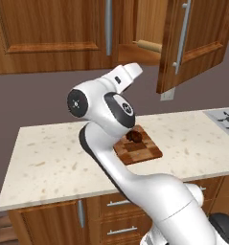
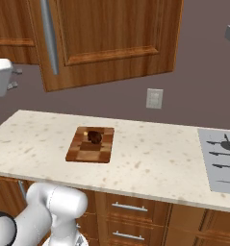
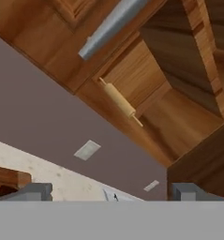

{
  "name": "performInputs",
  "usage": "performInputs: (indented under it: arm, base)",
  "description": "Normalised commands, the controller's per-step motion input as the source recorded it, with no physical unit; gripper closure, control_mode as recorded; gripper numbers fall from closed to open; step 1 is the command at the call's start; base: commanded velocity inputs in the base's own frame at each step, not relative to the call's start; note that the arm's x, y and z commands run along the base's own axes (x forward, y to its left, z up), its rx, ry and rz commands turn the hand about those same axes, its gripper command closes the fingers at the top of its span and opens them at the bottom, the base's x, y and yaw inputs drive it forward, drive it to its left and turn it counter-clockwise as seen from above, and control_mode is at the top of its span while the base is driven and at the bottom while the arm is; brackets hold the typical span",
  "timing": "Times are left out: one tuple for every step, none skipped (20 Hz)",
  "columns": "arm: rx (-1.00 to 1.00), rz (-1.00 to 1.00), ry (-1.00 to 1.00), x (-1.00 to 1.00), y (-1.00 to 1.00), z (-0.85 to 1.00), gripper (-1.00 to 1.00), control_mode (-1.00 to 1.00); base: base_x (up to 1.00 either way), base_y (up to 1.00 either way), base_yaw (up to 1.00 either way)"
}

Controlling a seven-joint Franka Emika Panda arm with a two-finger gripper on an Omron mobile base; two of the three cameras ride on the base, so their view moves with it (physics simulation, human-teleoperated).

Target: Open the cabinet, retrieve the rolling pin, and place it next to the meat on the cutting board to prepare for tenderizing.

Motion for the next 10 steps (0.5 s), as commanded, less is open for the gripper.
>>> performInputs:
  arm:
    - [-0.04,0.0,0.05,0.41,-0.2,0.0,-1.0,-1.0]
    - [-0.03,0.0,0.05,0.39,-0.2,0.0,-1.0,-1.0]
    - [-0.03,0.0,0.05,0.36,-0.22,0.0,-1.0,-1.0]
    - [-0.02,0.0,0.05,0.36,-0.25,0.0,-1.0,-1.0]
    - [0.0,0.0,0.03,0.24,-0.37,0.0,-1.0,-1.0]
    - [0.0,0.0,0.04,0.27,-0.34,0.0,-1.0,-1.0]
    - [0.0,0.0,0.04,0.29,-0.31,0.0,-1.0,-1.0]
    - [0.0,0.0,0.03,0.27,-0.32,0.0,-1.0,-1.0]
    - [-0.01,0.0,0.04,0.28,-0.29,0.0,-1.0,-1.0]
    - [-0.01,0.0,0.04,0.31,-0.26,0.0,-1.0,-1.0]
  base:
    - [0.0,0.0,0.0]
    - [0.0,0.0,0.0]
    - [0.0,0.0,0.0]
    - [0.0,0.0,0.0]
    - [0.0,0.0,0.0]
    - [0.0,0.0,0.0]
    - [0.0,0.0,0.0]
    - [0.0,0.0,0.0]
    - [0.0,0.0,0.0]
    - [0.0,0.0,0.0]
